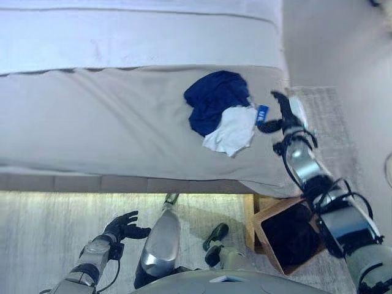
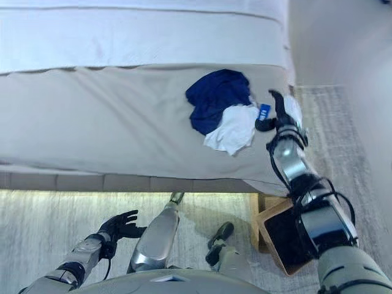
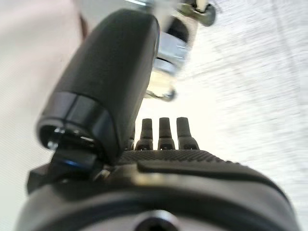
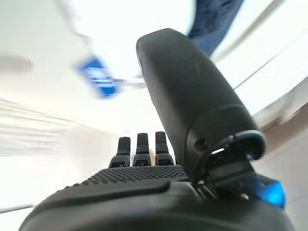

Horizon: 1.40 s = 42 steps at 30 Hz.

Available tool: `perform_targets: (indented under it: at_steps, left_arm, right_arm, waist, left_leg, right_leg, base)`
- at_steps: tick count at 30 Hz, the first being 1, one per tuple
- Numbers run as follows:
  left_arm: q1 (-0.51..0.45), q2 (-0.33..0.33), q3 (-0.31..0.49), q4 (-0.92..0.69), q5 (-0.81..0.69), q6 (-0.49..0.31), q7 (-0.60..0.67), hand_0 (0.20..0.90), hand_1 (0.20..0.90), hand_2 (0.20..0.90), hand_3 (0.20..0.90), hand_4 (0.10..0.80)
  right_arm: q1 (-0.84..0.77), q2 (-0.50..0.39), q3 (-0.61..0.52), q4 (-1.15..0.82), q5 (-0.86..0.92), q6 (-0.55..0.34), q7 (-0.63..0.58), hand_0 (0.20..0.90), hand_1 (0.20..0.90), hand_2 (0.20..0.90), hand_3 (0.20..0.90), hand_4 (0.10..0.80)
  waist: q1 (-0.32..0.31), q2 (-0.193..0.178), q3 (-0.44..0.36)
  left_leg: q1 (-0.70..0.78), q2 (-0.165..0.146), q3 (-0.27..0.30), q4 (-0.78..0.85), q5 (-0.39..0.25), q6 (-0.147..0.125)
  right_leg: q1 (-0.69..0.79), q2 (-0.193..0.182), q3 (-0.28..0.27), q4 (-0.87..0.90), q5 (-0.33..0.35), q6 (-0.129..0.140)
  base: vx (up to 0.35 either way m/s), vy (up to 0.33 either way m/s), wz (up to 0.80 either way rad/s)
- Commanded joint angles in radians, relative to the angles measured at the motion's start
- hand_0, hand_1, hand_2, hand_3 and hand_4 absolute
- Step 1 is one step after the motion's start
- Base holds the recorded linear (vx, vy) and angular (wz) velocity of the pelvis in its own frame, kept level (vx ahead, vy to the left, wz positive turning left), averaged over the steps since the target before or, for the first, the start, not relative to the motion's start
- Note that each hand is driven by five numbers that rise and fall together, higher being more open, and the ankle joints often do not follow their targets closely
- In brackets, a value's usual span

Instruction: Pick up the clothes from the bed and place them into the basket

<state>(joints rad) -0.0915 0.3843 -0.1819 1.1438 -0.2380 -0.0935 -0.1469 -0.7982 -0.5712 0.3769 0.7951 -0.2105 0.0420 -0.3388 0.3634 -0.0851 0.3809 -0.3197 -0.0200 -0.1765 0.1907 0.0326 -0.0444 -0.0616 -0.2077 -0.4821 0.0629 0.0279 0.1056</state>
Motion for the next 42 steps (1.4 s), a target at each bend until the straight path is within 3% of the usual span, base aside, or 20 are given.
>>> perform_targets:
  at_steps: [1,7,12,17,19,20,24,28,29,30,35,36,38,42]
  left_arm:
    - [0.055,0.015,-0.047,0.011,-0.044,-0.056,-0.017,0.9,0.9,0.9,0.9,0.8]
    - [0.067,0.012,-0.041,0.027,-0.075,-0.102,-0.037,0.9,0.9,0.9,0.9,0.8]
    - [0.072,0.025,-0.043,0.014,-0.103,-0.127,-0.068,0.9,0.9,0.9,0.9,0.8]
    - [0.077,0.039,-0.047,-0.022,-0.147,-0.141,-0.082,0.9,0.9,0.9,0.9,0.8]
    - [0.083,0.049,-0.039,-0.033,-0.164,-0.155,-0.097,0.9,0.9,0.9,0.9,0.8]
    - [0.083,0.049,-0.038,-0.034,-0.164,-0.155,-0.097,0.9,0.9,0.9,0.9,0.8]
    - [0.106,0.073,-0.023,-0.101,-0.18,-0.136,-0.102,0.9,0.9,0.9,0.9,0.8]
    - [0.115,0.091,-0.003,-0.14,-0.199,-0.11,-0.103,0.9,0.9,0.9,0.9,0.8]
    - [0.115,0.098,-0.002,-0.149,-0.206,-0.101,-0.103,0.9,0.9,0.9,0.9,0.8]
    - [0.112,0.104,-0.002,-0.159,-0.209,-0.09,-0.1,0.9,0.9,0.9,0.9,0.8]
    - [0.095,0.134,-0.009,-0.161,-0.202,-0.094,-0.087,0.9,0.9,0.9,0.9,0.8]
    - [0.094,0.138,-0.007,-0.155,-0.2,-0.097,-0.083,0.9,0.9,0.9,0.9,0.8]
    - [0.101,0.146,0.009,-0.139,-0.175,-0.109,-0.064,0.9,0.9,0.9,0.9,0.8]
    - [0.116,0.141,0.055,-0.1,-0.148,-0.121,-0.024,0.9,0.9,0.9,0.9,0.8]
  right_arm:
    - [-0.12,-0.104,0.072,-0.088,-0.057,0.024,-0.062,0.9,0.9,0.9,0.9,0.8]
    - [-0.318,-0.101,0.159,-0.046,-0.079,0.085,-0.1,0.9,0.9,0.9,0.9,0.8]
    - [-0.448,-0.102,0.247,0.067,-0.106,0.242,0.033,0.9,0.9,0.9,0.9,0.8]
    - [-0.532,-0.104,0.315,0.271,-0.159,0.308,0.12,0.9,0.9,0.9,0.9,0.8]
    - [-0.569,-0.108,0.325,0.337,-0.185,0.39,0.163,0.9,0.9,0.9,0.9,0.8]
    - [-0.57,-0.107,0.325,0.338,-0.186,0.391,0.164,0.9,0.9,0.9,0.9,0.8]
    - [-0.618,-0.164,0.366,0.436,-0.298,0.596,0.264,0.9,0.9,0.9,0.9,0.8]
    - [-0.622,-0.206,0.368,0.488,-0.362,0.612,0.288,0.9,0.9,0.9,0.9,0.8]
    - [-0.621,-0.21,0.368,0.49,-0.349,0.597,0.266,0.479,0.479,0.479,0.409,0.309]
    - [-0.624,-0.21,0.368,0.487,-0.331,0.572,0.226,0.3,0.3,0.3,0.2,0.1]
    - [-0.65,-0.19,0.35,0.389,-0.161,0.35,-0.085,0.3,0.3,0.3,0.2,0.1]
    - [-0.659,-0.187,0.349,0.349,-0.144,0.341,-0.109,0.3,0.3,0.3,0.2,0.1]
    - [-0.684,-0.195,0.343,0.171,-0.106,0.259,-0.252,0.3,0.3,0.3,0.2,0.1]
    - [-0.664,-0.27,0.243,-0.139,-0.056,0.159,-0.379,0.3,0.3,0.3,0.2,0.1]
  waist:
    - [0.05,0.025,-0.023]
    - [0.116,0.047,0.028]
    - [0.154,0.069,0.065]
    - [0.192,0.093,0.108]
    - [0.206,0.101,0.127]
    - [0.205,0.1,0.127]
    - [0.218,0.097,0.139]
    - [0.221,0.077,0.139]
    - [0.221,0.072,0.139]
    - [0.222,0.066,0.139]
    - [0.209,0.043,0.139]
    - [0.205,0.036,0.139]
    - [0.189,0.005,0.139]
    - [0.144,-0.052,0.124]
  left_leg:
    - [0.074,-0.037,0.038,-0.102,-0.077,0.08]
    - [-0.002,-0.046,0.006,-0.092,-0.044,0.066]
    - [-0.056,-0.059,-0.008,-0.07,-0.025,0.065]
    - [-0.113,-0.07,-0.02,-0.039,-0.013,0.07]
    - [-0.145,-0.073,-0.019,-0.027,-0.005,0.072]
    - [-0.147,-0.073,-0.019,-0.026,-0.005,0.072]
    - [-0.234,-0.064,-0.022,-0.008,0.015,0.073]
    - [-0.296,-0.059,-0.026,0.02,0.014,0.076]
    - [-0.305,-0.058,-0.029,0.026,0.012,0.077]
    - [-0.313,-0.057,-0.03,0.032,0.009,0.077]
    - [-0.314,-0.042,-0.033,0.041,-0.001,0.077]
    - [-0.306,-0.039,-0.032,0.039,-0.004,0.076]
    - [-0.266,-0.024,-0.025,0.027,-0.014,0.073]
    - [-0.129,0.004,0.01,-0.04,-0.027,0.062]
  right_leg:
    - [-0.022,-0.075,0.026,0.232,-0.03,0.021]
    - [-0.044,-0.101,-0.027,0.272,-0.049,0.023]
    - [-0.094,-0.135,-0.063,0.356,-0.059,0.03]
    - [-0.144,-0.162,-0.095,0.443,-0.074,0.033]
    - [-0.174,-0.171,-0.105,0.488,-0.082,0.034]
    - [-0.177,-0.172,-0.104,0.49,-0.083,0.034]
    - [-0.245,-0.157,-0.126,0.521,-0.098,0.034]
    - [-0.288,-0.13,-0.14,0.523,-0.102,0.03]
    - [-0.296,-0.124,-0.141,0.522,-0.103,0.029]
    - [-0.301,-0.117,-0.143,0.518,-0.1,0.03]
    - [-0.306,-0.083,-0.127,0.481,-0.082,0.036]
    - [-0.301,-0.078,-0.122,0.474,-0.078,0.036]
    - [-0.265,-0.061,-0.103,0.435,-0.059,0.039]
    - [-0.153,-0.02,-0.043,0.323,-0.036,0.049]
  base:
    - [0.002,0.039,0.3]
    - [-0.003,0.017,0.21]
    - [-0.016,0.048,0.23]
    - [-0.028,0.044,0.19]
    - [-0.035,0.034,0.11]
    - [-0.039,0.025,0.08]
    - [-0.056,-0.021,0.11]
    - [-0.054,-0.042,0.04]
    - [-0.038,-0.043,-0.03]
    - [-0.029,-0.067,-0.04]
    - [-0.015,-0.09,-0.03]
    - [-0.004,-0.086,-0.14]
    - [-0.013,-0.124,-0.36]
    - [-0.023,-0.115,-0.46]
